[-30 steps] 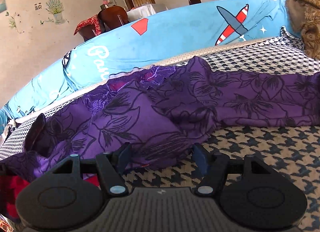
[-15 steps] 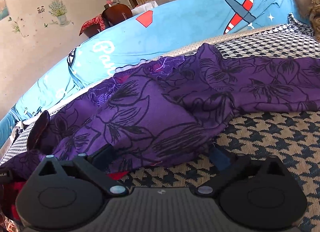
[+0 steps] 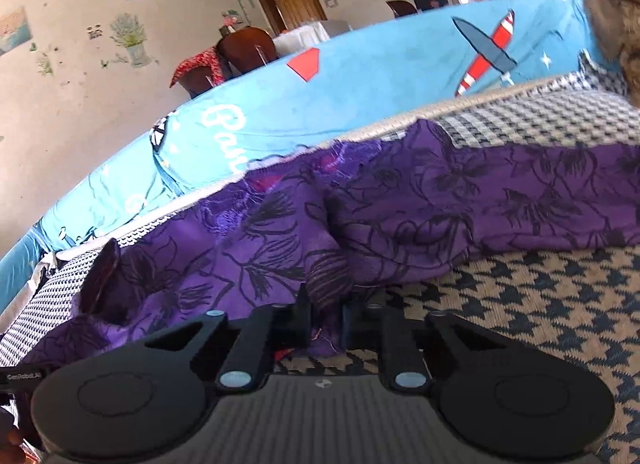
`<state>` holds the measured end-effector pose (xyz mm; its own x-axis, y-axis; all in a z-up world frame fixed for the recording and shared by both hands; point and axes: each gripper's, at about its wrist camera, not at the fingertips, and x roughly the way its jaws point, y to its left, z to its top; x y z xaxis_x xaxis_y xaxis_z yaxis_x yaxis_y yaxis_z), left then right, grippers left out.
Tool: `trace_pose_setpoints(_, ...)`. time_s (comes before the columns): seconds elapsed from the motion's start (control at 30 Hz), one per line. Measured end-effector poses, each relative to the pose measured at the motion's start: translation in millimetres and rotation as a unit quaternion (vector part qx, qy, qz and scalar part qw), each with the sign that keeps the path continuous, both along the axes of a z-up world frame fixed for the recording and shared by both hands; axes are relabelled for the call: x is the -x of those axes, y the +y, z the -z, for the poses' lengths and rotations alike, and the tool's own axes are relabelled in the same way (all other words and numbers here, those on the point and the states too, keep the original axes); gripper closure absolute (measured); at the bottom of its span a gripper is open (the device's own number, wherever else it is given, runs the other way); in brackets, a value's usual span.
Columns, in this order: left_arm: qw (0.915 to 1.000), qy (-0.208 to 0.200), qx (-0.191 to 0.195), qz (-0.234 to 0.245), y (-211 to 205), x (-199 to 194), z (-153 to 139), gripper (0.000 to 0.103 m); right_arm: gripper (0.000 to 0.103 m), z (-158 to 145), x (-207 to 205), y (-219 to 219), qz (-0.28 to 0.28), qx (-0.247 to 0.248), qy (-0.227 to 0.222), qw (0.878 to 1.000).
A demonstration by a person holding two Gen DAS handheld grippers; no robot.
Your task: Fold clothes
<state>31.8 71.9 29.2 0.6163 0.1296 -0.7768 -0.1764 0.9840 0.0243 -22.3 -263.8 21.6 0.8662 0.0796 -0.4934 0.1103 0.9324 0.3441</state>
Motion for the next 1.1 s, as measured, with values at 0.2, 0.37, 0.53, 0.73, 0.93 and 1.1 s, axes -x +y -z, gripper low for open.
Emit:
trace_pose_setpoints(0.2,0.9999,-0.011,-0.003,-0.005,0,5,-3,0.000,0.091,-35,31,5,-0.010,0.018,-0.060,0.998)
trace_pose_setpoints(0.37,0.9998,-0.018,-0.001,-0.007,1,12,-5,0.000,0.091,-53,74,0,0.005,0.019,-0.085,0.996)
trace_pose_setpoints(0.53,0.9998,-0.020,0.002,-0.007,4,23,-6,0.000,0.091,-62,115,-3,0.023,0.029,-0.099,0.994)
trace_pose_setpoints(0.73,0.9998,-0.015,0.008,-0.004,2,36,-4,0.000,0.091,-58,137,1,0.030,0.058,-0.071,0.995)
trace_pose_setpoints(0.93,0.9999,-0.010,0.002,-0.003,0,40,-3,0.000,0.086,-44,131,-5,0.034,0.043,-0.035,0.998)
trace_pose_setpoints(1.1,1.0000,0.001,-0.004,-0.005,-3,39,0,0.000,0.062,-33,125,-10,0.033,0.019,-0.006,0.999)
